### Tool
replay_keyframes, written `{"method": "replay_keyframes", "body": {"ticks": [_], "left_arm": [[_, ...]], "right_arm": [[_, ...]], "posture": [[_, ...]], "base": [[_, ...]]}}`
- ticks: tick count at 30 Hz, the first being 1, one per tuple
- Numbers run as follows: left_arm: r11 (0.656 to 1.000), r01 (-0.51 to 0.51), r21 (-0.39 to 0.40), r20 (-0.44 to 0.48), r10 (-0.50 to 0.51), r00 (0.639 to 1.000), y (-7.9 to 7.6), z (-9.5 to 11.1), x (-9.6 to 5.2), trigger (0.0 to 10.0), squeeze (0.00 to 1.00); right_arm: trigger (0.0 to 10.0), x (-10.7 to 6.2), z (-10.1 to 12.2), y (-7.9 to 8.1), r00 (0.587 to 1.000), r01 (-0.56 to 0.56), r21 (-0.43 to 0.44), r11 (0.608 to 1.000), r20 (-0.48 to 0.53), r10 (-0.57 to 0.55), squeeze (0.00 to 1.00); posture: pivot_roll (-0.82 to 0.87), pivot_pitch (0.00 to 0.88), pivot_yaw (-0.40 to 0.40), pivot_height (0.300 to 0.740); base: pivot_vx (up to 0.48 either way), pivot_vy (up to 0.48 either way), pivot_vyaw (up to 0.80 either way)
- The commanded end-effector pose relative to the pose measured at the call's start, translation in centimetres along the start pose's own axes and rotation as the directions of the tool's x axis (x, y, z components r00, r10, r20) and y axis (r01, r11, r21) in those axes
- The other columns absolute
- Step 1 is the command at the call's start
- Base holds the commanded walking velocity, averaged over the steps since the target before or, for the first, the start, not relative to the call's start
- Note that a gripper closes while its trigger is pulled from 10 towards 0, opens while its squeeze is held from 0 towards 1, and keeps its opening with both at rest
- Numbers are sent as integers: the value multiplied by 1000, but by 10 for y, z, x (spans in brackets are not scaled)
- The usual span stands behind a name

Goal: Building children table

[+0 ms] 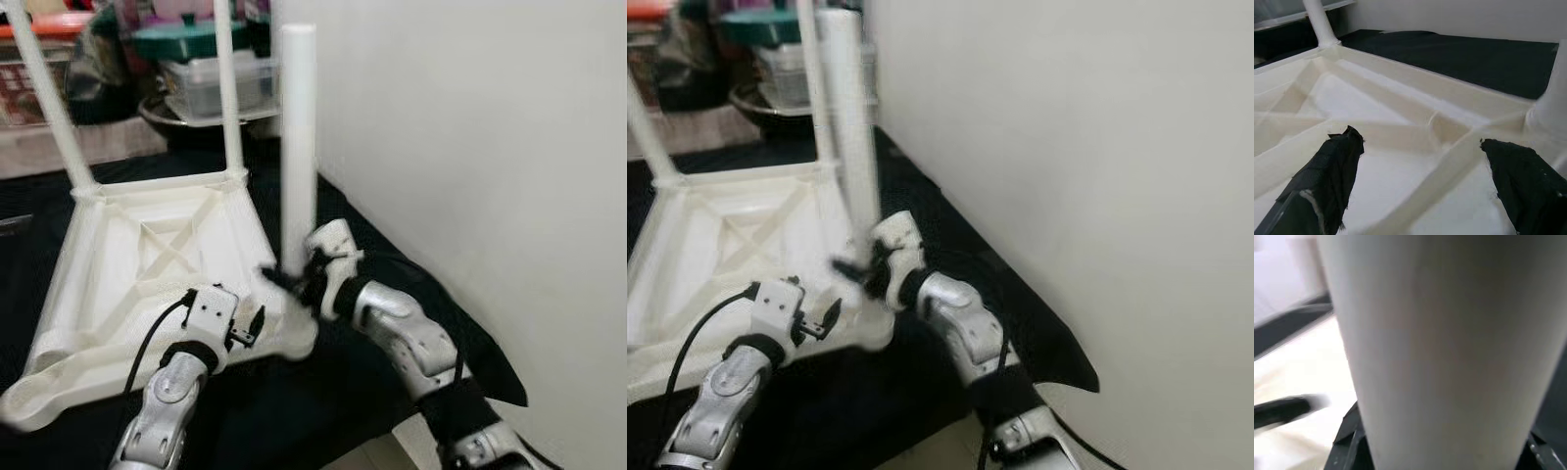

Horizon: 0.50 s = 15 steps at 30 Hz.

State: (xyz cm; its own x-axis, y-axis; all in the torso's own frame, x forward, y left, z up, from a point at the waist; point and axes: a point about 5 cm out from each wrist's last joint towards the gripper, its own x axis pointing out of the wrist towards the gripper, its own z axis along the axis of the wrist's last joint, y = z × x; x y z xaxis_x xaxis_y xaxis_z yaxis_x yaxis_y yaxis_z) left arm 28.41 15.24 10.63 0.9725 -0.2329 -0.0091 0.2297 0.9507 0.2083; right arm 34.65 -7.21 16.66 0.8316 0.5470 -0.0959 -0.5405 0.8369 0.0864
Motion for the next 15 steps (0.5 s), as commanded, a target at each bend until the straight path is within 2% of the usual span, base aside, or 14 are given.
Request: {"method": "replay_keyframes", "body": {"ticks": [1,3,4,5,6,7,8,10,11,12,14,15], "left_arm": [[1000,7,2,-23,-7,1000,-1,-5,-2,10000,0],[1000,7,2,-23,-7,1000,-1,-5,-2,10000,0],[1000,10,3,-25,-10,1000,-2,-6,-2,10000,0],[1000,10,3,-25,-10,1000,-2,-6,-2,10000,0],[1000,16,2,-26,-16,1000,-3,-7,-2,10000,0],[1000,21,2,-25,-21,999,-5,-6,0,10000,0],[1000,21,2,-25,-21,999,-5,-6,0,10000,0],[1000,24,4,-17,-24,1000,-5,-3,2,10000,0],[1000,24,4,-17,-24,1000,-5,-3,2,10000,0],[1000,17,3,-15,-17,1000,-2,-2,2,10000,0],[1000,8,2,-17,-8,1000,1,-3,1,10000,0],[1000,7,2,-19,-7,1000,0,-5,0,10000,0]], "right_arm": [[78,-11,-28,-23,966,230,65,971,-134,-220,0],[78,-11,-28,-23,966,230,65,971,-134,-220,0],[10000,-11,-23,-14,975,205,53,977,-103,-199,0],[10000,-11,-23,-14,975,205,53,977,-103,-199,0],[10000,-11,-17,0,991,124,41,991,-63,-121,0],[10000,-11,-10,11,1000,26,61,998,-15,-25,1000],[10000,-11,-10,11,1000,26,61,998,-15,-25,1000],[10000,-13,-2,21,993,-109,82,991,46,106,1000],[10000,-13,-2,21,993,-109,82,991,46,106,1000],[10000,-12,1,23,986,-165,60,984,40,163,8],[10000,-11,5,26,965,-263,35,964,34,261,0],[10000,-17,11,31,919,-392,30,919,58,390,0]], "posture": [[92,0,-52,740],[92,0,-52,740],[87,0,-47,740],[87,0,-47,740],[79,0,-40,740],[83,0,-43,740],[83,0,-43,740],[92,0,-50,740],[92,0,-50,740],[89,0,-53,740],[89,0,-55,740],[89,0,-57,740]], "base": [[0,0,0],[0,0,0],[0,0,0],[0,0,0],[0,0,0],[0,0,0],[0,0,0],[0,0,0],[0,0,0],[0,0,0],[0,0,0],[0,0,0]]}}
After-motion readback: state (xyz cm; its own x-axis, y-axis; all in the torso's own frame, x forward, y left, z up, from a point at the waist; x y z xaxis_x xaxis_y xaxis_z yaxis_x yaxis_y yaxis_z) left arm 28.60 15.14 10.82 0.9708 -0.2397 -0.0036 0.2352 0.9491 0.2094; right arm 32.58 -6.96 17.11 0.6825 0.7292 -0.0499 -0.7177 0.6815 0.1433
